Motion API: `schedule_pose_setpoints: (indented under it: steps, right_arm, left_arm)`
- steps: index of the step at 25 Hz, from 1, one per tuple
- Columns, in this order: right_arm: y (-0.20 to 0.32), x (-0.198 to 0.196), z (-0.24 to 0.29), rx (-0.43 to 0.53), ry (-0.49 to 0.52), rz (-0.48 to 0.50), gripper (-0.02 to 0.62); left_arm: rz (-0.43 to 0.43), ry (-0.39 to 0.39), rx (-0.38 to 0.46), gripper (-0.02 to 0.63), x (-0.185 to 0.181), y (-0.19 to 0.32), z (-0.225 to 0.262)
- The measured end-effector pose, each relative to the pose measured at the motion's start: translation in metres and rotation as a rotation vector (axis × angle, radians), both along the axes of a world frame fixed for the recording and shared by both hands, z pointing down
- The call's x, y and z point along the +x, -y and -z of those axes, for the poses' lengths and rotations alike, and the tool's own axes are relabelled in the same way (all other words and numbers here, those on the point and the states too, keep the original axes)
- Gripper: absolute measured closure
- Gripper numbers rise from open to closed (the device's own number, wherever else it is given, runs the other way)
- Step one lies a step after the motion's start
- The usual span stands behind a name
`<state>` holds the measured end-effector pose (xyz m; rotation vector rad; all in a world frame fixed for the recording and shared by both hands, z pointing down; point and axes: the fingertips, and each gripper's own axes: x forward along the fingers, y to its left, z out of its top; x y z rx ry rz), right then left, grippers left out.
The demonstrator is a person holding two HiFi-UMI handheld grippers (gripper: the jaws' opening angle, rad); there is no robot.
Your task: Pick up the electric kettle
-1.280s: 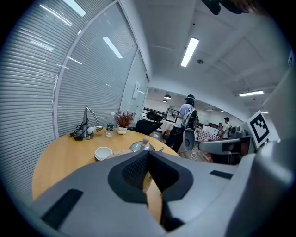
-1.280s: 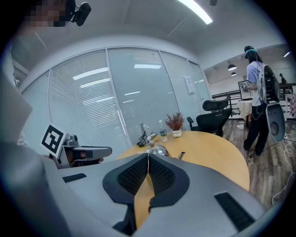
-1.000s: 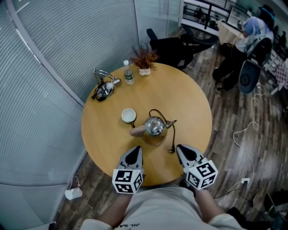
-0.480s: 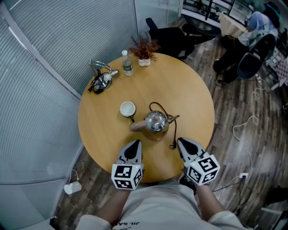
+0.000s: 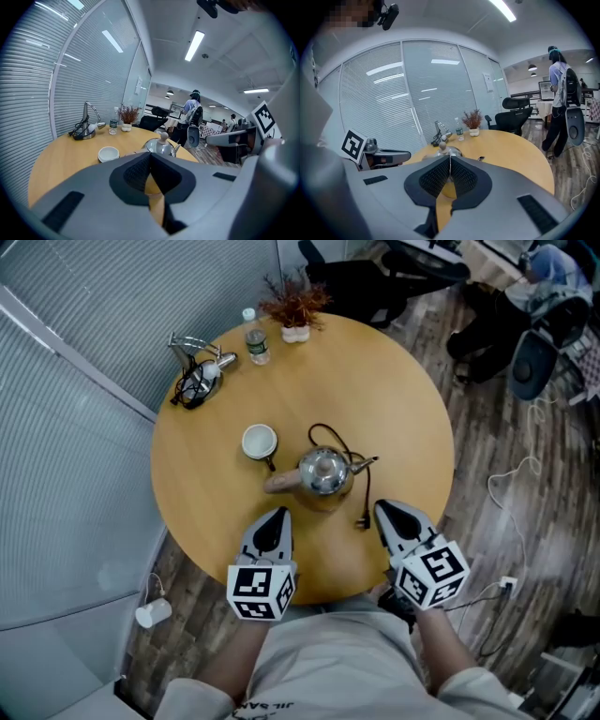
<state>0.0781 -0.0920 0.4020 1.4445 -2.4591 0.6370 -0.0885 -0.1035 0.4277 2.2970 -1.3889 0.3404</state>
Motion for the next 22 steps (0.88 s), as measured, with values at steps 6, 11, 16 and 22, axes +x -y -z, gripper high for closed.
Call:
schedule_pose_setpoints:
  steps: [6,11,16,22]
  right_arm:
    - [0.007,0.003,-0.014,-0.022,0.001,-0.007,0.563]
    - [0.013,0.000,-0.025,-0.044,0.007,-0.005,0.563]
    - [0.014,-0.001,-0.037,-0.070,-0.007,0.013,0.563]
    - [0.019,-0.003,-0.048,-0.090,-0.008,0.017,0.563]
  left_arm:
    - [0.013,0.009,-0.013,0.603,-0.004,0.005,-0.013]
    - [0.021,0.023,-0.046,0.601,-0.008,0.003,-0.030]
    - [0.034,0.037,-0.065,0.600,-0.013,0.004,-0.041]
    - [0.050,0.033,-0.074,0.557,-0.018,0.012,-0.052]
